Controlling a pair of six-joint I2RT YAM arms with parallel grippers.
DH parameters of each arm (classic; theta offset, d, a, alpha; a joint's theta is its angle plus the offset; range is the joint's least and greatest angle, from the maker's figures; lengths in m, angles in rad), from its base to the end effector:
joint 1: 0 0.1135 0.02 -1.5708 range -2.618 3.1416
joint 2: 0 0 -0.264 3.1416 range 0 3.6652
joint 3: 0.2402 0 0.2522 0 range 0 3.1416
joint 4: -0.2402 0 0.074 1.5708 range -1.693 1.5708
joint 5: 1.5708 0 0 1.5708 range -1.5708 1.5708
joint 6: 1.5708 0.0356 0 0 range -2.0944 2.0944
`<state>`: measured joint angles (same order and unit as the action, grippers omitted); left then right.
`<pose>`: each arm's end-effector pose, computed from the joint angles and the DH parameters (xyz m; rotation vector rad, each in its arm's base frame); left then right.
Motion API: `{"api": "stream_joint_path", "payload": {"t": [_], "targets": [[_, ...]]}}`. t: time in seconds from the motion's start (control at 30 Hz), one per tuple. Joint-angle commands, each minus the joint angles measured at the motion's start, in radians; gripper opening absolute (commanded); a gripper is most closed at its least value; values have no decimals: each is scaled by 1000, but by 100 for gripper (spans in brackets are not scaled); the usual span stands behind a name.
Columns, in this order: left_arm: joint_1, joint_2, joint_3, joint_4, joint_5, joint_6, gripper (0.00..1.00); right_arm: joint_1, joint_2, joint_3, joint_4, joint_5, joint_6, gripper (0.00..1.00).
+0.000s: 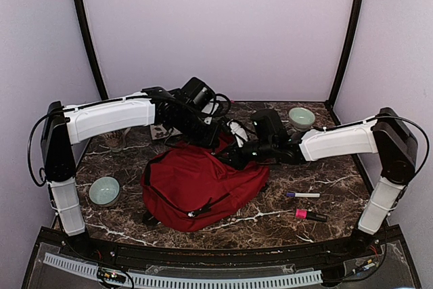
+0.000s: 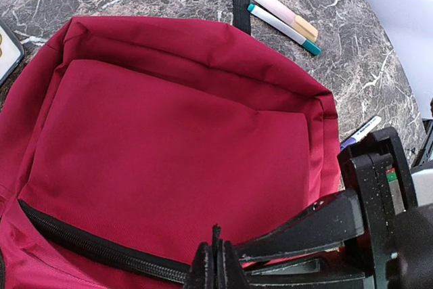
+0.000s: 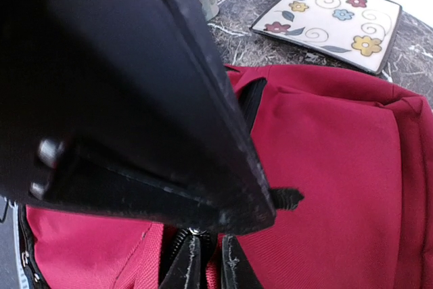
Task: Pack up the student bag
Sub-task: Hold the lower front pocket of the student bag, then unzip the lower front pocket of the student bag.
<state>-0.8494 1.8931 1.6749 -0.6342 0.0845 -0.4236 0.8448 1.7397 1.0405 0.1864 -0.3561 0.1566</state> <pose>0.2803 -0.3232 0.2870 0.5750 2.4692 -0.6520 0.2457 0.2954 0.2093 -0.9548 1.9820 0.9594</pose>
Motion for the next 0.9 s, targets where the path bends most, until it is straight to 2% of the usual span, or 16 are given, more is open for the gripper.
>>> {"api": "stream_joint_path", "payload": {"t": [0.0, 0.27, 0.4, 0.63, 0.87], "targets": [[4, -83, 19, 42, -31, -19, 0, 6, 2, -13, -59, -11, -21, 10], [13, -91, 2, 45, -56, -35, 0, 5, 0, -7, -74, -15, -44, 0], [46, -101, -27, 32, -73, -67, 0, 5, -10, -5, -85, -4, -48, 0], [149, -140, -181, 97, -30, -90, 0, 5, -18, -1, -96, -7, -50, 0], [201, -110, -216, 107, -40, -80, 0, 6, -25, 29, -122, 1, -65, 0]]}}
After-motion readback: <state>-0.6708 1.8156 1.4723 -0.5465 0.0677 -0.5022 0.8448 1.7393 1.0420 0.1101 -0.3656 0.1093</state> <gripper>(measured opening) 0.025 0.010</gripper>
